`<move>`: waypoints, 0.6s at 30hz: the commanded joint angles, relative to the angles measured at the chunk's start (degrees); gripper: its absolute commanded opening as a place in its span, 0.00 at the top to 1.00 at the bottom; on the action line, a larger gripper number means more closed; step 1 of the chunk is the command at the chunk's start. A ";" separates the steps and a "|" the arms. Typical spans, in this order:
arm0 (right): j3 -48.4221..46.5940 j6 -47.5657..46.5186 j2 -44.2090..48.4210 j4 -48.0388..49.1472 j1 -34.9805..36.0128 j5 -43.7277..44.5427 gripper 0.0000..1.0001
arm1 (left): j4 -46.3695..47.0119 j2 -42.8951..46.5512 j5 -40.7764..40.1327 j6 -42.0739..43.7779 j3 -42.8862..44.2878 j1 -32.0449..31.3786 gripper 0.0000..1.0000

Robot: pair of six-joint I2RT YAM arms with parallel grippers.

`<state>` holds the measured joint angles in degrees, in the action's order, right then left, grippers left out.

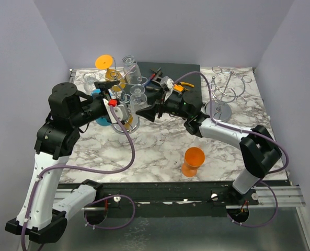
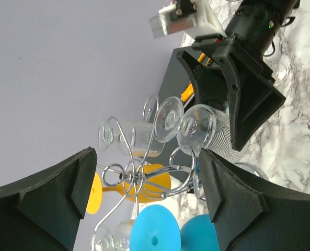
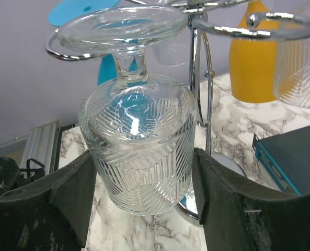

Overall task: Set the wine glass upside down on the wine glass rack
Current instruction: Adjust the wine glass.

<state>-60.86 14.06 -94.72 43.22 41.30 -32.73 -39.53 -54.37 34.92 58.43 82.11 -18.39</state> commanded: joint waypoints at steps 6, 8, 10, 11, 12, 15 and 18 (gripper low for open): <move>-3.57 1.84 -3.50 6.10 0.10 2.13 0.87 | 0.51 0.32 -6.80 -14.81 3.16 -0.16 0.14; -4.00 2.95 -4.25 7.22 0.16 2.38 0.87 | 1.24 0.15 -8.93 -16.71 3.06 -0.17 0.14; -4.58 3.70 -4.92 7.90 0.12 2.66 0.87 | 1.32 -0.03 -10.37 -17.80 3.10 -0.17 0.14; -4.85 4.13 -5.22 8.21 0.18 2.76 0.87 | 1.37 0.07 -10.69 -17.85 3.00 -0.17 0.15; -4.91 4.55 -5.56 8.99 0.14 2.97 0.87 | 1.38 0.16 -10.89 -17.91 2.82 -0.16 0.15; -5.54 5.44 -6.45 10.00 0.49 3.07 0.87 | 1.52 0.32 -11.35 -18.47 2.23 -0.20 0.15; -6.71 4.99 -7.53 9.33 1.26 3.43 0.88 | 1.52 0.47 -12.04 -18.88 1.60 -0.15 0.15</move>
<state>-63.72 18.22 -101.56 46.28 41.63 -31.29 -38.81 -54.43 25.61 41.98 84.01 -18.39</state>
